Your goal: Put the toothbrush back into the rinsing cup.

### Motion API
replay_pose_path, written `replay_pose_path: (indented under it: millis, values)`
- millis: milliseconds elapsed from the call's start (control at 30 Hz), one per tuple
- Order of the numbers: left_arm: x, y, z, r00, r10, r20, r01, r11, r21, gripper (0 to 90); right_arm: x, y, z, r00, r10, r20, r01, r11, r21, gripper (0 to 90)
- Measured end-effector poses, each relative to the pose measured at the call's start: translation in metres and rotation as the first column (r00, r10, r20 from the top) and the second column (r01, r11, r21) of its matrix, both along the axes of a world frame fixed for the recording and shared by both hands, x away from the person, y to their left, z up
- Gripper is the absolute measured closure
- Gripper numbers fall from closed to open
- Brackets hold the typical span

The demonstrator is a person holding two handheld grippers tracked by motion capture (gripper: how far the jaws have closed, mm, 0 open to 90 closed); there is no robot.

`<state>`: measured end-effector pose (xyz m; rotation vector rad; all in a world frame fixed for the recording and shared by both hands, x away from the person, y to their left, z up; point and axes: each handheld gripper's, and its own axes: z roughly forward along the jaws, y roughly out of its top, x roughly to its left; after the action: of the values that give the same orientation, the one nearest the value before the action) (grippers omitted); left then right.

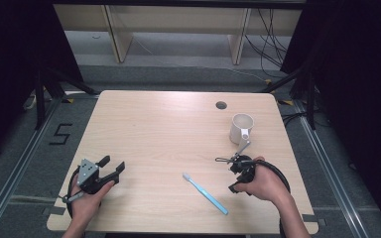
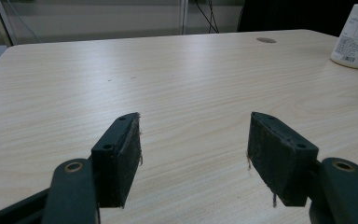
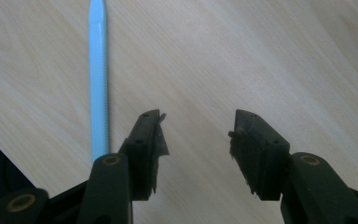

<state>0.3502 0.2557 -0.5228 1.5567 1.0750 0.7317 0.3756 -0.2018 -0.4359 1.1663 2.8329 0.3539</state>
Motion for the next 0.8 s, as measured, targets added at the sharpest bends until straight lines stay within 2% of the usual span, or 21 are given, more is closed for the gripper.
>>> replay_pose_path:
  millis: [67,200,267,333,367,433,500,600,667,800]
  values:
    - [0.0,0.0,0.0,1.0,0.0,-0.002,0.0,1.0,0.002,34.2,0.0,0.002,0.0,1.0,-0.008,-0.002,0.008,1.0,0.001,53.2]
    - [0.0,-0.001,0.0,1.0,-0.001,-0.001,0.001,1.0,-0.001,34.2,0.001,0.005,0.0,0.9996,0.026,-0.012,-0.026,0.9995,-0.019,53.9]
    - [0.0,-0.001,0.0,1.0,-0.001,-0.001,0.001,1.0,-0.001,34.2,0.002,0.006,-0.001,0.9994,0.034,-0.002,-0.034,0.9991,-0.023,54.2]
    - [0.0,-0.001,0.0,1.0,-0.001,-0.003,0.001,1.0,0.001,34.2,0.001,0.009,0.0,0.9997,0.017,-0.016,-0.017,0.9997,-0.014,54.1]
    - [0.0,-0.001,0.0,1.0,-0.001,-0.002,0.001,1.0,0.001,34.2,0.002,0.009,0.0,0.9991,0.041,-0.013,-0.042,0.9989,-0.02,54.2]
    - [0.001,-0.001,0.0,1.0,-0.005,0.005,0.005,1.0,-0.003,34.2,0.003,0.01,0.0,0.9986,0.052,-0.008,-0.052,0.998,-0.036,54.4]
    - [0.001,-0.001,0.0,1.0,-0.002,-0.002,0.002,1.0,0.0,34.2,0.002,0.013,0.0,0.999,0.042,-0.011,-0.043,0.9989,-0.018,54.6]
    - [0.001,-0.001,0.0,1.0,-0.003,-0.001,0.003,1.0,-0.001,34.2,0.001,0.014,0.0,0.9993,0.033,-0.015,-0.034,0.9993,-0.018,54.7]
    - [0.0,-0.001,0.0,1.0,-0.002,0.0,0.002,1.0,-0.002,34.2,0.001,0.014,0.0,0.9985,0.051,-0.018,-0.052,0.9982,-0.03,55.0]
    - [0.0,-0.001,0.0,1.0,0.0,-0.004,0.0,1.0,0.003,34.1,0.0,0.017,-0.002,0.9978,0.058,-0.032,-0.058,0.9982,-0.016,55.5]
